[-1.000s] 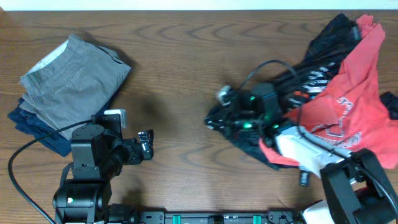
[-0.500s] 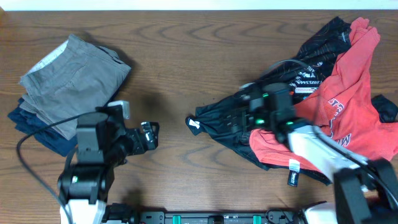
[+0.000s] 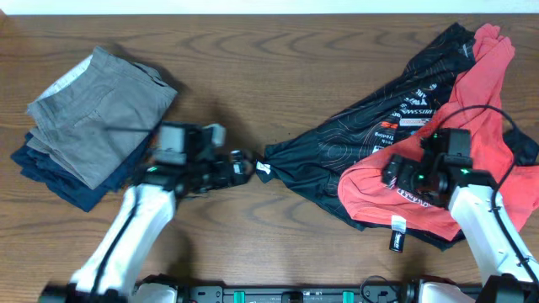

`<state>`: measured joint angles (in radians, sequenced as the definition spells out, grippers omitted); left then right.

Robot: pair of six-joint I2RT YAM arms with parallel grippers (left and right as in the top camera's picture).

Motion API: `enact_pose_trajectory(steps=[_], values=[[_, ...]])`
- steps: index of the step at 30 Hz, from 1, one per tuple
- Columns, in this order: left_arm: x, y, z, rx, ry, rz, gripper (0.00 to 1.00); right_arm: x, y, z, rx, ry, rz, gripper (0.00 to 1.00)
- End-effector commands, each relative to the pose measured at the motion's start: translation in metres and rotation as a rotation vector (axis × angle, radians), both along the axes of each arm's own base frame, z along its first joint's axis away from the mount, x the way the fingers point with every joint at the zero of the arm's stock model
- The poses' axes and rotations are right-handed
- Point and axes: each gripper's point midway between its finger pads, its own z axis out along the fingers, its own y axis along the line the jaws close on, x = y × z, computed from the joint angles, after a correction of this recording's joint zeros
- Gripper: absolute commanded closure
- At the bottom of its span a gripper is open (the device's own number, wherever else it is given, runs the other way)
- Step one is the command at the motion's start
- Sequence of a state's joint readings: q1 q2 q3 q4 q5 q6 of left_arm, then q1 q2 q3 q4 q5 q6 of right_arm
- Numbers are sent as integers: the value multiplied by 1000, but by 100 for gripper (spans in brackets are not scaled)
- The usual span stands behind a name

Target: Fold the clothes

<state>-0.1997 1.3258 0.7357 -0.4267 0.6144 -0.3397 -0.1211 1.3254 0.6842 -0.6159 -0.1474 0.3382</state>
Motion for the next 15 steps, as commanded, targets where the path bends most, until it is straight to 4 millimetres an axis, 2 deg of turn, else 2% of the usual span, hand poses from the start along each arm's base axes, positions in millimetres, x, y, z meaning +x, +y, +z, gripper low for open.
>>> enact_pose_trajectory(steps=[1, 6, 9, 11, 14, 15], values=[[-1, -26, -18, 1, 69, -27, 2, -3, -22, 1, -58, 10, -81, 1], [3, -53, -56, 33, 147, 17, 2, -5, -24, 1, -63, 16, -74, 1], [11, -75, -67, 0, 131, 12, 2, -5, -23, 1, -58, 14, -69, 1], [21, -85, -67, -26, 81, 0, 2, -1, -10, 3, -3, -11, 8, 1], [46, -92, -59, -51, -38, 17, 42, 9, 29, 17, 175, -113, 203, 8], [54, -91, -57, -43, -73, 34, 51, 11, 39, 22, 221, -139, 243, 11]])
